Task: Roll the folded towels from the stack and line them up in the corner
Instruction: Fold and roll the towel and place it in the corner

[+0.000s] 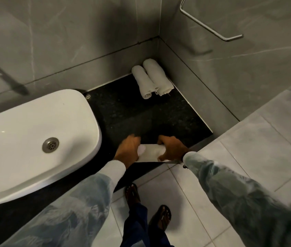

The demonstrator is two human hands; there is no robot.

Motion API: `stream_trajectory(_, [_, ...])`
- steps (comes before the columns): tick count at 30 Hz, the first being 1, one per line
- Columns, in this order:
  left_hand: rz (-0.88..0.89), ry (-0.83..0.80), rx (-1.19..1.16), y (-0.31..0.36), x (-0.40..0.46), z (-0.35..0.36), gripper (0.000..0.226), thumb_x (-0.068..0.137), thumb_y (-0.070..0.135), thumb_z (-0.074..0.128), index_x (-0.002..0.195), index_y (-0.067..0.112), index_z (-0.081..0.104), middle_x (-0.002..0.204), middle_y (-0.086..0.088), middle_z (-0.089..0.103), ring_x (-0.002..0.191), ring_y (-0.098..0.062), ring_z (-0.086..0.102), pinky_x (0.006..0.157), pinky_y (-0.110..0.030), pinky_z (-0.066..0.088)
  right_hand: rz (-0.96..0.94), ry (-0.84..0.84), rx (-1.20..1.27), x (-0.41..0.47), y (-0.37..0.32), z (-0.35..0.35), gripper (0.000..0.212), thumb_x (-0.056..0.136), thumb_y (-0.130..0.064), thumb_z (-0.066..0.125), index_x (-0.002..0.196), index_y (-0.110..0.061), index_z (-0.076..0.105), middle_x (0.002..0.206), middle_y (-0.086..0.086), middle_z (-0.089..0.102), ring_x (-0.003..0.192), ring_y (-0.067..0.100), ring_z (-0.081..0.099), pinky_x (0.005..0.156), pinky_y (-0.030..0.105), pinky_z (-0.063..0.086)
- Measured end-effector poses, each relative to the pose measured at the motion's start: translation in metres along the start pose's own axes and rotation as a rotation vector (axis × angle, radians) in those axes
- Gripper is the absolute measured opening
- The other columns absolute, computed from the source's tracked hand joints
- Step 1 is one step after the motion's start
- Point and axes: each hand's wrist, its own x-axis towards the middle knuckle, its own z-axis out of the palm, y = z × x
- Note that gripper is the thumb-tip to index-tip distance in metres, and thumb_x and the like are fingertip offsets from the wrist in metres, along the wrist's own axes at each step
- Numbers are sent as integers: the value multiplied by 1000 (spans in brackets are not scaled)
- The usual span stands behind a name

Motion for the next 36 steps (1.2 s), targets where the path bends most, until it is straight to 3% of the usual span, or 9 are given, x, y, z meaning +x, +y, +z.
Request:
stream_trajectory(5, [-10, -75, 170, 11, -9, -10, 73, 75, 20, 73, 139, 15, 37, 134, -16, 49, 118, -37, 55, 96, -48, 50, -72, 94, -181, -13, -9, 6, 66, 60, -43, 83, 112, -24, 48, 111, 3, 66, 99, 29, 64, 87, 44, 50])
stream_trajectory(8, [71, -94, 284, 9, -4, -16, 90, 61, 26, 82, 139, 22, 37, 138, -12, 42, 123, -36, 46, 99, -47, 45, -111, 160, -248, -16, -8, 10, 62, 61, -48, 80, 109, -29, 45, 108, -4, 66, 98, 24, 64, 90, 43, 44])
stream_trajectory(13, [131, -314, 290, 2, 4, -30, 85, 76, 25, 75, 148, 21, 29, 153, -8, 34, 141, -29, 31, 117, -42, 22, -166, 248, -245, -17, -14, 6, 56, 61, -49, 76, 103, -32, 44, 100, -9, 66, 90, 20, 62, 85, 39, 43])
stream_trajectory(18, [161, -157, 417, -8, 39, -66, 68, 85, 30, 62, 146, 22, 33, 152, -7, 38, 140, -25, 35, 119, -45, 10, -159, 343, -204, 19, -34, -18, 58, 58, -54, 69, 104, -29, 44, 95, -4, 68, 86, 27, 66, 77, 39, 46])
stream_trajectory(22, [197, -141, 511, -8, 89, -126, 68, 83, 20, 63, 144, 25, 35, 151, -4, 39, 141, -22, 34, 119, -47, 13, -110, 404, -146, 62, -57, -42, 68, 59, -58, 66, 115, -26, 43, 101, 3, 68, 92, 30, 66, 84, 40, 48])
stream_trajectory(27, [314, -23, 652, -31, 171, -172, 53, 87, 21, 60, 137, 27, 44, 141, -1, 50, 133, -23, 44, 115, -41, 22, -38, 479, -30, 131, -88, -66, 70, 62, -66, 65, 115, -27, 42, 106, -1, 66, 90, 24, 66, 82, 39, 49])
stream_trajectory(33, [359, -55, 664, -59, 259, -190, 33, 94, 22, 54, 127, 21, 55, 136, -5, 56, 126, -26, 51, 110, -37, 34, 56, 479, 51, 215, -105, -81, 80, 70, -58, 68, 132, -16, 42, 111, 8, 67, 97, 28, 66, 81, 42, 55])
stream_trajectory(34, [411, 1, 657, -60, 273, -190, 34, 91, 22, 60, 124, 19, 60, 134, -7, 59, 123, -28, 55, 108, -38, 39, 79, 455, 57, 229, -106, -81, 83, 73, -56, 68, 138, -13, 38, 116, 11, 65, 101, 29, 65, 84, 42, 54])
stream_trajectory(36, [501, 114, 611, -66, 295, -188, 43, 64, 27, 85, 104, 21, 73, 114, -3, 71, 105, -26, 67, 91, -35, 54, 123, 415, 61, 252, -109, -84, 89, 79, -51, 67, 147, -7, 29, 124, 15, 61, 109, 33, 62, 91, 42, 51])
